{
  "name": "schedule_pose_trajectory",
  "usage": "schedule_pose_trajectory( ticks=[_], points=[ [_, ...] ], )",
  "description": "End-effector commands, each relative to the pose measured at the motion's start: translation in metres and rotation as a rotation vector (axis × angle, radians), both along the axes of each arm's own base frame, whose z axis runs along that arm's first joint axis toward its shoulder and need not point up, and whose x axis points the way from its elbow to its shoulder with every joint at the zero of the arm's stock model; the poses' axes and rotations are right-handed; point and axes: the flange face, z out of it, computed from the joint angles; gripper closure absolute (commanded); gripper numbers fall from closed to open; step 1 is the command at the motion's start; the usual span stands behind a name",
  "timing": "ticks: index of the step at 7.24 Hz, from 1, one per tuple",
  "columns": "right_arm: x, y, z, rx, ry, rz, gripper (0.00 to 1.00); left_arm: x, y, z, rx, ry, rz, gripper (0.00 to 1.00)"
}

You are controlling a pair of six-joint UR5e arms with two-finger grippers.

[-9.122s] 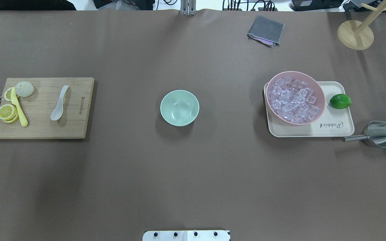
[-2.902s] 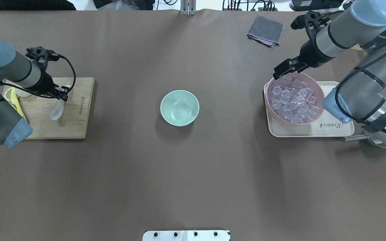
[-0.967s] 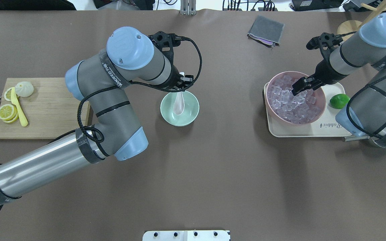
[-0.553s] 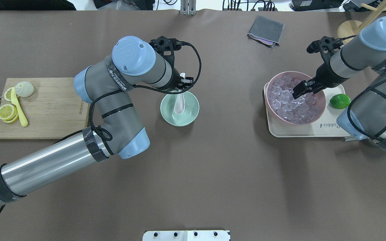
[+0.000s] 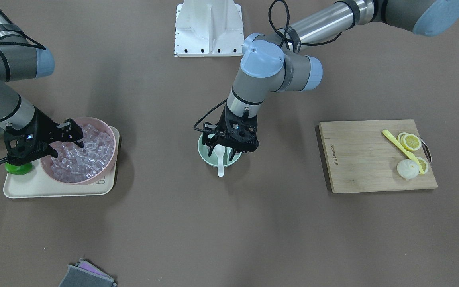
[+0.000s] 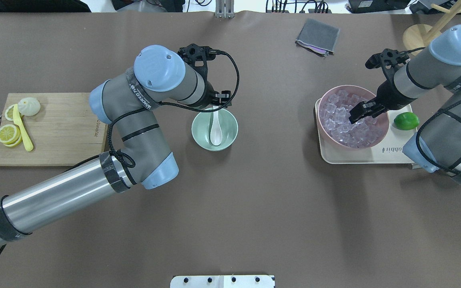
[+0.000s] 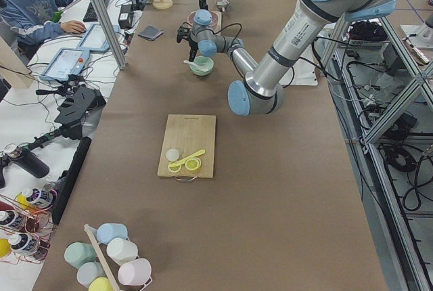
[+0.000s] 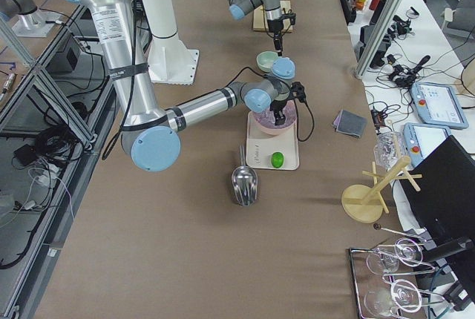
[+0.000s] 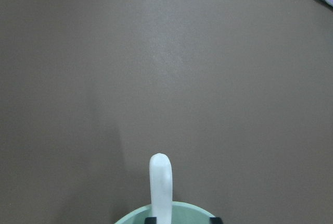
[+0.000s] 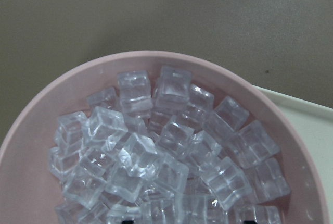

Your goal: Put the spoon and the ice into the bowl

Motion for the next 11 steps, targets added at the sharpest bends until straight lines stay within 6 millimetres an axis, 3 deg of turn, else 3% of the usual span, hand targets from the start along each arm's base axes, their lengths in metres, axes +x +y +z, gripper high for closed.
schedule_pose_trajectory(
  ticks=[1, 3, 5, 7, 9, 11],
  points=[
    [-0.007, 0.004, 0.006, -0.004, 0.012, -0.011, 0.28, -0.001, -0.001, 0.0, 0.001, 0.0, -0.003, 0.02],
    [-0.007, 0.003, 0.006, -0.002, 0.01, -0.014, 0.42, -0.001, -0.001, 0.0, 0.001, 0.001, -0.001, 0.02],
    [-0.005, 0.004, 0.01, -0.008, 0.012, -0.014, 0.67, -0.001, 0.0, 0.001, 0.0, 0.001, -0.002, 0.03],
    [-0.006, 0.005, 0.01, -0.012, 0.007, -0.021, 0.99, -0.001, 0.0, 0.001, 0.0, 0.001, -0.002, 0.02],
    [-0.001, 0.004, 0.001, -0.019, -0.017, -0.03, 1.0, -0.002, 0.001, -0.001, 0.006, 0.013, -0.003, 0.03],
    [0.038, -0.008, -0.019, -0.033, -0.086, -0.007, 1.0, -0.014, 0.004, -0.014, 0.025, 0.039, -0.007, 0.03]
  ],
)
